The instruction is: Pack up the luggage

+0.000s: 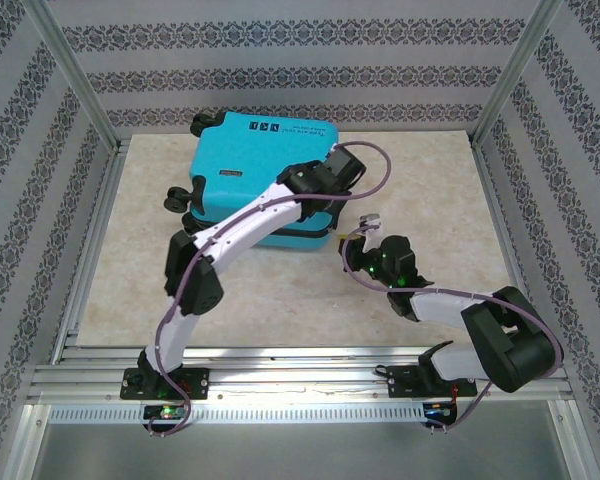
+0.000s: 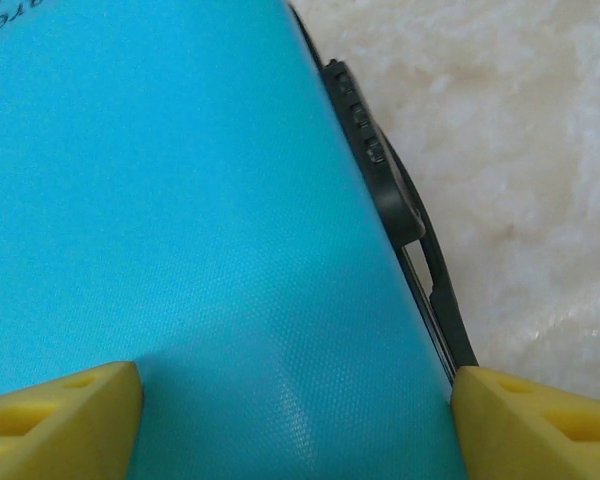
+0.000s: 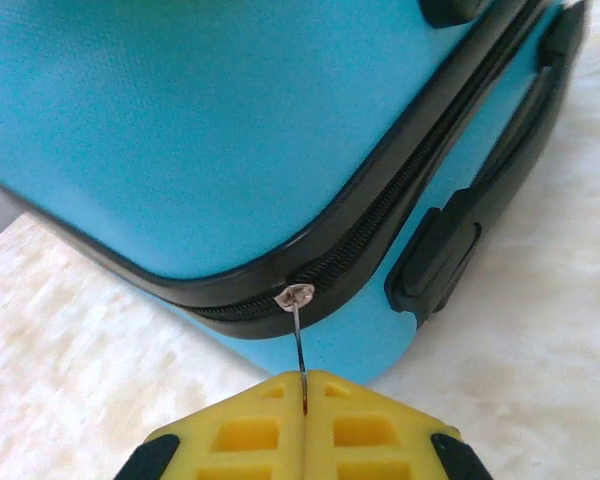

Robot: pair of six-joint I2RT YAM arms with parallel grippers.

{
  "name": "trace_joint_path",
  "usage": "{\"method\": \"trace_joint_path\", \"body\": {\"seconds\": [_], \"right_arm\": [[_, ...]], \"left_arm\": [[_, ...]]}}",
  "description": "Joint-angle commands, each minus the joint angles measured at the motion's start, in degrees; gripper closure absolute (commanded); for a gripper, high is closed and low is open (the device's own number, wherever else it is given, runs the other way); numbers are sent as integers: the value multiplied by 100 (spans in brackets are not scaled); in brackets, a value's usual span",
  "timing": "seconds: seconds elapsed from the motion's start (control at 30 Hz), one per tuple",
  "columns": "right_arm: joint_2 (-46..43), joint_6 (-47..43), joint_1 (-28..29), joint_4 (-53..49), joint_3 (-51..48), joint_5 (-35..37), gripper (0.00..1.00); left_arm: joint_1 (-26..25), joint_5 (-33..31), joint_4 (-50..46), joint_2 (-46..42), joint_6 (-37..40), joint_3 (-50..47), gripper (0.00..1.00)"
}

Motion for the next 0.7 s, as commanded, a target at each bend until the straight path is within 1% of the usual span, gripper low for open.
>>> {"method": "trace_joint_path", "body": {"seconds": [0.0, 0.13, 0.23, 0.27, 0.43, 0.67], "right_arm": [[-105, -123, 178, 28, -123, -164, 100], [-48, -224, 350, 10, -32, -136, 100], [166, -317, 432, 19, 96, -76, 100], [250, -342, 441, 12, 305, -27, 100], [694, -560, 429, 46, 733, 288, 100], [1175, -594, 107, 37, 1216, 378, 100]], "left_arm": [[136, -142, -784, -439, -135, -1330, 21], [171, 41, -453, -1242, -288, -2447, 21], [222, 212, -218, -1620, -365, -2954, 21], [240, 256, -182, -1691, -391, -3050, 21], [319, 325, -127, -1716, -470, -3288, 22], [361, 386, -101, -1742, -533, -3510, 24]]}}
